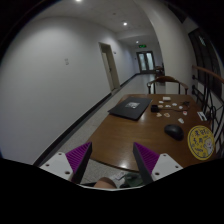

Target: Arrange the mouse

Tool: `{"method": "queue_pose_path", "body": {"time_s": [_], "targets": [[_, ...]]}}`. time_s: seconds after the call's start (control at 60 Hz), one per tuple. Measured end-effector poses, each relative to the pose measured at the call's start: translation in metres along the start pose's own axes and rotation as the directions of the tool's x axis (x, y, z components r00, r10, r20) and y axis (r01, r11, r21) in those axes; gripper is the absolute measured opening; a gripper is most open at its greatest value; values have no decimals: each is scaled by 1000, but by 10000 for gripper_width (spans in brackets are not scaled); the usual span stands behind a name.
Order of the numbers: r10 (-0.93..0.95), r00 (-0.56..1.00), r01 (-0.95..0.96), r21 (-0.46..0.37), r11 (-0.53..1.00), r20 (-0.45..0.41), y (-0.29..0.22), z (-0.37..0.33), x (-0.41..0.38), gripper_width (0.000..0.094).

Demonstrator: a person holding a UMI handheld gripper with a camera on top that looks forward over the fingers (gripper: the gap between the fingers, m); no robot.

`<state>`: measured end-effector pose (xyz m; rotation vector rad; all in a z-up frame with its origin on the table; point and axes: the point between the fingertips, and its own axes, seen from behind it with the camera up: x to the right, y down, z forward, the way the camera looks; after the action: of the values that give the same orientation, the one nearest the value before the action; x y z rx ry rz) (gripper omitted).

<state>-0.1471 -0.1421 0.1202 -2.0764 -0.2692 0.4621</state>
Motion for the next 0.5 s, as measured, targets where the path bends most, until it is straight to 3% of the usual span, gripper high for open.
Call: {"method": "queue_pose_path", "body": {"time_s": [0.15, 0.333, 0.417, 0.5], "targets": [[-6, 997, 6, 6, 1000, -74, -3, 2, 49, 838], [-55, 974, 52, -23, 998, -219, 7, 25, 166, 839], [-101, 947, 82, -75, 994, -304, 15, 41, 228, 837], [-110, 938, 75, -118, 990, -329, 21, 63, 266, 837]]}}
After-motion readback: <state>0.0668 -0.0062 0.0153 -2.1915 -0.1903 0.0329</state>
